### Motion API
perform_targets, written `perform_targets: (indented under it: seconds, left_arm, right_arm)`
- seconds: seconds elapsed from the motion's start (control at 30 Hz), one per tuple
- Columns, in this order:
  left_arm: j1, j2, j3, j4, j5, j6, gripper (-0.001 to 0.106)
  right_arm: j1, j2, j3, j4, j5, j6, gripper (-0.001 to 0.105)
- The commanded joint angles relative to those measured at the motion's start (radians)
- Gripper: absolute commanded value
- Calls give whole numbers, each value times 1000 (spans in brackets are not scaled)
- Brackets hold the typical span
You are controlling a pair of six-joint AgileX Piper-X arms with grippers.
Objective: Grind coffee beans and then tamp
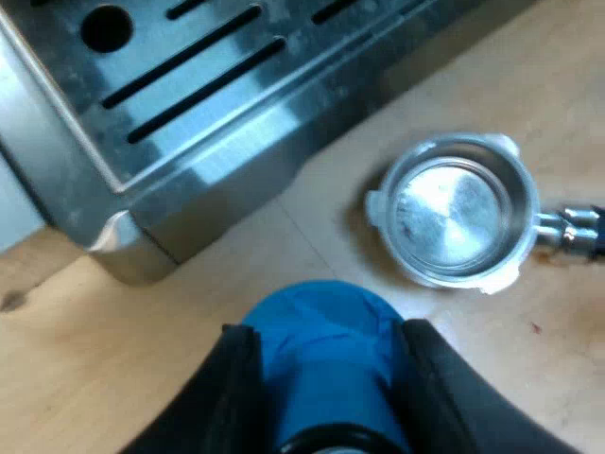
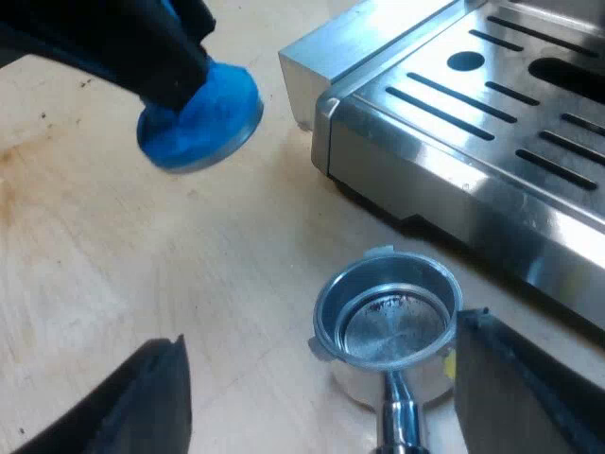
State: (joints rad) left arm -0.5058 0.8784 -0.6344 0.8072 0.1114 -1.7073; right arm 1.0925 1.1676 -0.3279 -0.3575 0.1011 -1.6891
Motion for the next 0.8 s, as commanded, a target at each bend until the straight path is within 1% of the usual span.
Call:
perform_targets:
  seconds: [0.03, 0.17, 0.27, 0.4, 0.47, 0.53, 0.67, 0.8]
  left_arm:
    - [-62, -7, -11, 1, -2, 18, 0]
    - [-133, -7, -11, -18, -21, 26, 0]
    - [-159, -7, -11, -39, -26, 26, 0]
    - [-162, -2, -11, -45, -24, 34, 0]
    - [-162, 9, -11, -45, 2, 58, 0]
    - [-162, 20, -15, -42, 16, 60, 0]
    - [-162, 53, -38, -43, 16, 60, 0]
    - [-162, 107, -88, -45, 21, 77, 0]
  right_arm:
    - [-5, -1, 22, -4, 39, -14, 60]
    - [-5, -1, 59, -8, 68, -14, 60]
    - [-5, -1, 83, -29, 67, -22, 60]
    - [-5, -1, 93, -64, 67, -46, 60]
    - [-5, -1, 93, -74, 67, -74, 60]
    - [-5, -1, 93, -77, 67, -89, 60]
    - [-5, -1, 93, -76, 67, -89, 60]
    - [-5, -1, 93, -76, 67, -89, 60]
